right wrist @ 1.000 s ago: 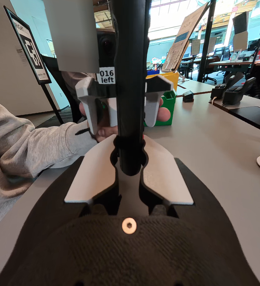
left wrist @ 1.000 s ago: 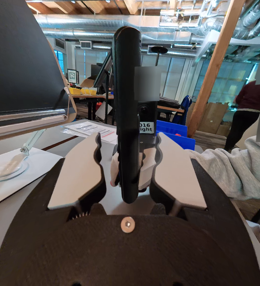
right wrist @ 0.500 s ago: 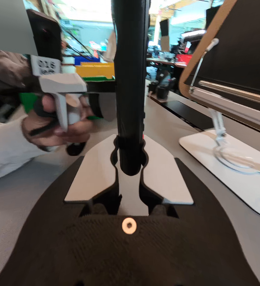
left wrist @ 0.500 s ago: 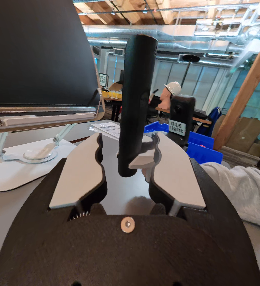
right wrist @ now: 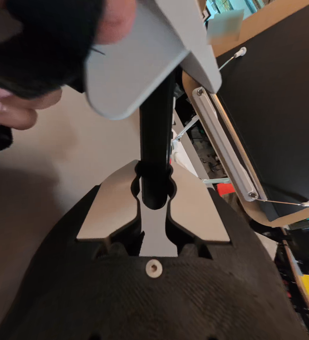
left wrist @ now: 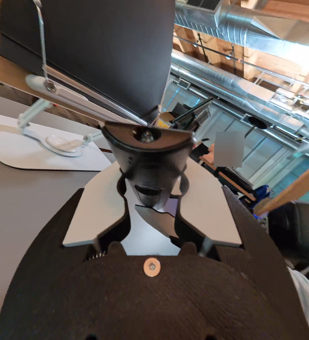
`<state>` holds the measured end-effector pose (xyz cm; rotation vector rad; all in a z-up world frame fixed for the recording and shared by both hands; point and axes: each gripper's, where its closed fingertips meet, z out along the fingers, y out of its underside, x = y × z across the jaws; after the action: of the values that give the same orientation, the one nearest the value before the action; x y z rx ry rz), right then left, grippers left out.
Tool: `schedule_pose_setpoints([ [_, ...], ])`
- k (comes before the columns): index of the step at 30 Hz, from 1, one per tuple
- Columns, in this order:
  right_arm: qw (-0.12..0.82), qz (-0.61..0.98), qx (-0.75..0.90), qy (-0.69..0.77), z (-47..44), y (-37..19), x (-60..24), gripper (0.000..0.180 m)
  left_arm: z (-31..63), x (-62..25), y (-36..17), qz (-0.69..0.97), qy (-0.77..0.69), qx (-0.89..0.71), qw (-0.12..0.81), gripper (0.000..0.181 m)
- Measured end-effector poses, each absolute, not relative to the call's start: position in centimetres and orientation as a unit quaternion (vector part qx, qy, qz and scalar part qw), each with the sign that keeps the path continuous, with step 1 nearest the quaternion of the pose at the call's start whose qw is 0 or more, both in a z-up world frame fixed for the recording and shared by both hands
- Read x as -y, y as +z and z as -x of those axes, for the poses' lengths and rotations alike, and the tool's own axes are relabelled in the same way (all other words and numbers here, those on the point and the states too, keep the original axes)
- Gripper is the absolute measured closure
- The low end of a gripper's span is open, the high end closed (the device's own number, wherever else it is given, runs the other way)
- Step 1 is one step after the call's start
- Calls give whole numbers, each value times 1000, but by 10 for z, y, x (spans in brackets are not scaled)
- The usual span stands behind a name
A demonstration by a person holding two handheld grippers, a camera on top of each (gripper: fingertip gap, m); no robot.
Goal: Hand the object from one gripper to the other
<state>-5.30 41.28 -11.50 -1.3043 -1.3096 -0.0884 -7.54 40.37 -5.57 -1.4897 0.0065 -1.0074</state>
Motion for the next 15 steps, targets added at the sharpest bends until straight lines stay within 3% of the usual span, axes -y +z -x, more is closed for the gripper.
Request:
schedule_pose_setpoints([
  [7,615,537,576,-35,66,-107,-395,149,91,-402,-46,619,-463,19,634,128],
  [10,626,517,584,-5,71,-103,-389,117,95,-401,-42,610,-461,11,644,128],
  [15,647,498,547,185,70,-72,-372,103,109,-398,-34,593,-458,6,663,127],
])
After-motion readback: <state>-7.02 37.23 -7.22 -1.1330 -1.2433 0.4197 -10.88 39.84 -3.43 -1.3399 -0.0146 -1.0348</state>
